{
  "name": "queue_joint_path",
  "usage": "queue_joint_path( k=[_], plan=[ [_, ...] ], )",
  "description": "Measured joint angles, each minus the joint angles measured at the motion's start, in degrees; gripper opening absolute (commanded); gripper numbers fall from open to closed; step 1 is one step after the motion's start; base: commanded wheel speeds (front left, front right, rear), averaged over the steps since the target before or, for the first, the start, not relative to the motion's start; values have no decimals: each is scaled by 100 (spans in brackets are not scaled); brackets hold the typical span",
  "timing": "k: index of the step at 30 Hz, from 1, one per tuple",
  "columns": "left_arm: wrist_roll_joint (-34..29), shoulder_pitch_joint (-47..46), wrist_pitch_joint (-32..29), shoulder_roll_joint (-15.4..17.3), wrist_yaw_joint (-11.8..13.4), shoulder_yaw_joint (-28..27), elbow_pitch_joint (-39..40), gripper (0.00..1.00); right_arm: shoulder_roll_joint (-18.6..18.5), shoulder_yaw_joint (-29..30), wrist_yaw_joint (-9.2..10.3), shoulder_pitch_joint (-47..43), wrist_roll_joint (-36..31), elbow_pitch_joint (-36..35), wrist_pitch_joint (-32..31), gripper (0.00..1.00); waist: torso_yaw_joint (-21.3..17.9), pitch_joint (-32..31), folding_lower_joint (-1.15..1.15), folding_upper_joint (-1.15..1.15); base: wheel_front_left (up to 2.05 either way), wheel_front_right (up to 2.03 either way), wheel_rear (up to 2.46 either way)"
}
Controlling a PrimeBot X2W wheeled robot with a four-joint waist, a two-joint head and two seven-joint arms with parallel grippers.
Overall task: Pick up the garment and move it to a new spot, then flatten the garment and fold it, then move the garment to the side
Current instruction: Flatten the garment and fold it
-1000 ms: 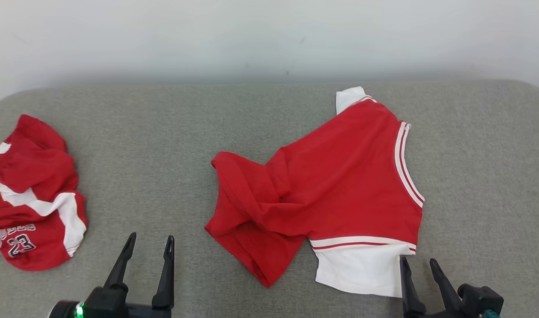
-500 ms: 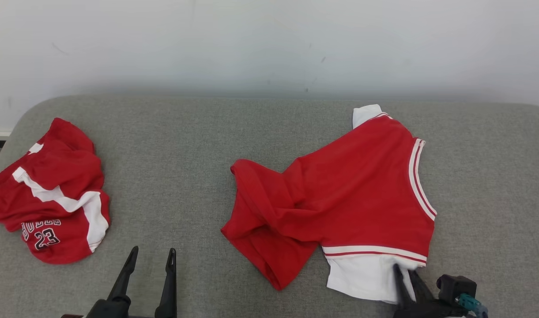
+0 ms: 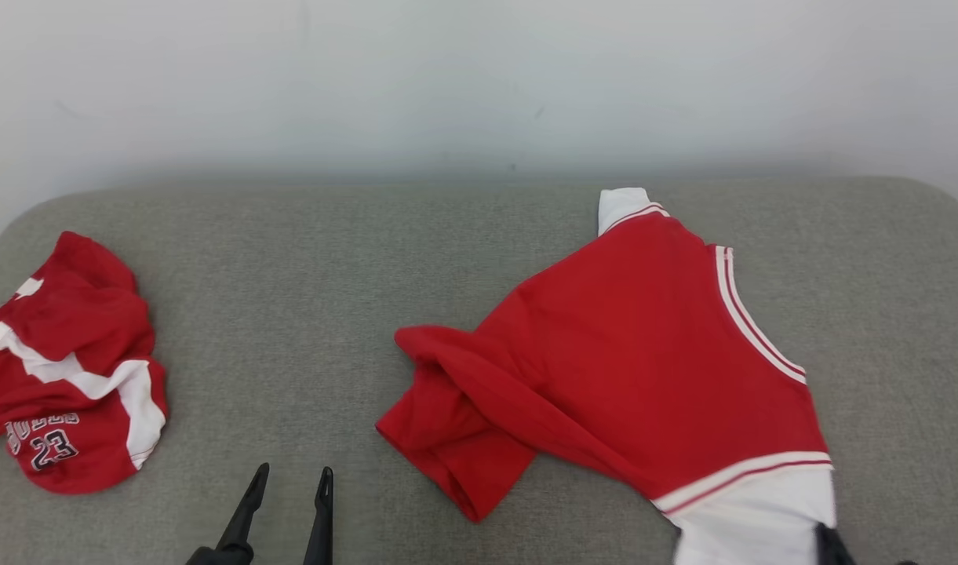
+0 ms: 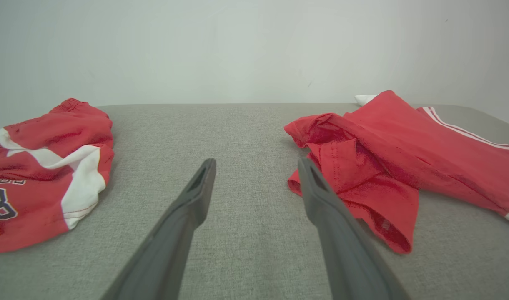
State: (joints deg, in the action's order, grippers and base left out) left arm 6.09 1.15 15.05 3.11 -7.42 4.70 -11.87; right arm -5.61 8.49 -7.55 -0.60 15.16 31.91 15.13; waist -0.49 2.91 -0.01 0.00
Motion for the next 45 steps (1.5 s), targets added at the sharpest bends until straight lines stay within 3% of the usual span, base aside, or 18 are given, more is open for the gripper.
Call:
queue_joint_path(
  k=[8,9,10,19,26,36,45],
  plan=[
    [42,-29,0,-13,-8,71,-74,100,-248,393,0,-292,-3,-103,0,0,-191,63,1,0,0,0,0],
    [49,-35,0,-14,-8,90,-89,100,-252,401,0,-278,-4,-43,0,30,-209,74,1,0,0,0,0],
    [49,-42,0,-16,-8,111,-108,100,-250,401,0,-240,-27,5,-1,100,-222,83,1,0,0,0,0],
    [96,-137,0,-16,-9,204,-219,100,-77,667,0,-81,-695,-1028,-1,100,-202,47,1,0,0,0,0],
    [109,-418,0,64,-9,600,-399,100,176,176,0,-114,-756,-1809,0,100,-279,100,1,0,0,0,0],
    [388,-1077,0,207,-9,1467,-1228,100,267,-464,0,45,-481,-1711,0,100,-498,305,1,0,0,0,0],
    [610,-1586,0,405,-10,1469,-1898,100,268,-565,0,315,-307,-1690,0,100,-765,584,1,0,0,0,0]
  ],
)
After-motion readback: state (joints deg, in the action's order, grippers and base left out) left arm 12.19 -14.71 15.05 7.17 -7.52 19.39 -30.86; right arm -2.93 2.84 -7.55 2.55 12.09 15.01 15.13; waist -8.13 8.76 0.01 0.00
